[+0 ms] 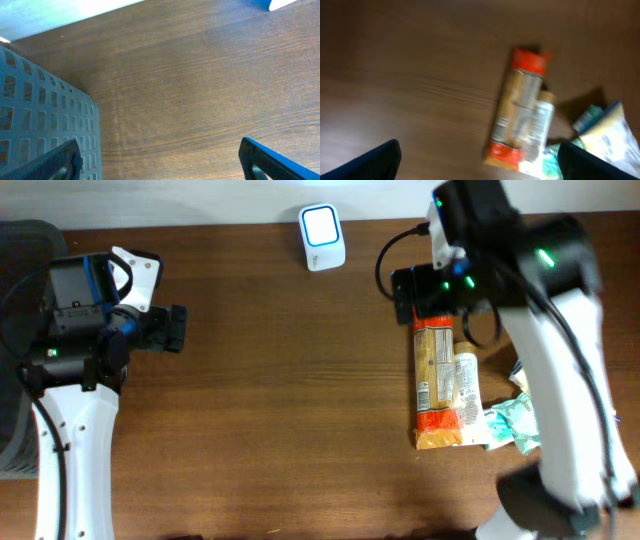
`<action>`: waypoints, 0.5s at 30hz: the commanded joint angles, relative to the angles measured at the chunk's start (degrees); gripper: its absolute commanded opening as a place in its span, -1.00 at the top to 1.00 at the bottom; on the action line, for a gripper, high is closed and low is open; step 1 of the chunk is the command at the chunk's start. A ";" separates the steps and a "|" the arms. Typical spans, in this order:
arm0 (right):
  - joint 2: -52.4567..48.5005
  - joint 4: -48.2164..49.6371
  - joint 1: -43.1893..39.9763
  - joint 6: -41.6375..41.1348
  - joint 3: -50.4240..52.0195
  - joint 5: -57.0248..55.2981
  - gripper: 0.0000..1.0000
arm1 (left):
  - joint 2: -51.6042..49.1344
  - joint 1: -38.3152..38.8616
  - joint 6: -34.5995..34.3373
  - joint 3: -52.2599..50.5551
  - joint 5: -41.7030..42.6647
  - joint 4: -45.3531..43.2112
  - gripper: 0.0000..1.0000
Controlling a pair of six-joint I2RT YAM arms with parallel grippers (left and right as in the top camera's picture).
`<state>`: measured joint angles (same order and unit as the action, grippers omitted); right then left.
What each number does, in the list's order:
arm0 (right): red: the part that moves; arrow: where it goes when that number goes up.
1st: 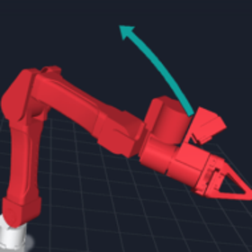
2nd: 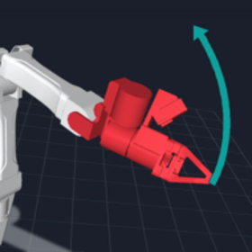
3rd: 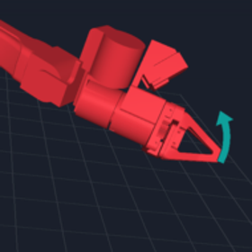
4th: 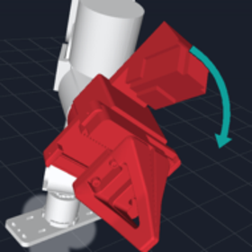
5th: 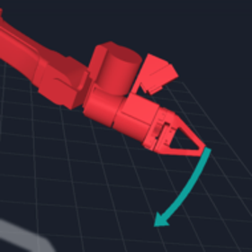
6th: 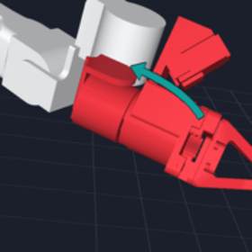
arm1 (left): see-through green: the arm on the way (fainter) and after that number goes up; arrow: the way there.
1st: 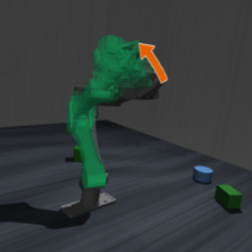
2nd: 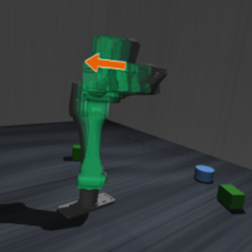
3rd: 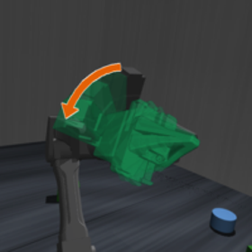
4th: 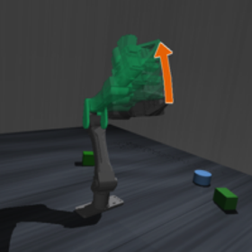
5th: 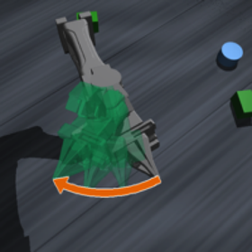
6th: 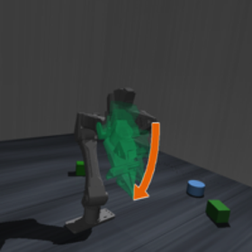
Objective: Scan the item barcode
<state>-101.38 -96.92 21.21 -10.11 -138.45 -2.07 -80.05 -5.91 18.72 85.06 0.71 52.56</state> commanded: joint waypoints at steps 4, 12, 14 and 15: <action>15.04 -0.39 5.11 0.22 -1.49 1.49 -0.97 | 0.35 -0.15 0.87 0.33 0.61 -0.13 -0.98; 23.50 -0.37 5.07 0.90 -1.49 1.40 -0.97 | 0.35 -0.15 0.87 0.33 0.61 -0.13 -0.98; 24.68 -0.37 5.07 0.90 -1.49 1.36 -0.97 | 0.35 -0.15 0.87 0.33 0.61 -0.13 -0.98; 25.38 -0.37 5.07 0.87 -1.49 0.35 -0.97 | 0.35 -0.15 0.87 0.33 0.63 -0.13 -0.98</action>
<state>-77.89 -96.97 25.93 -9.85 -139.46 -0.93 -80.05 -5.91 18.72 85.06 0.69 52.56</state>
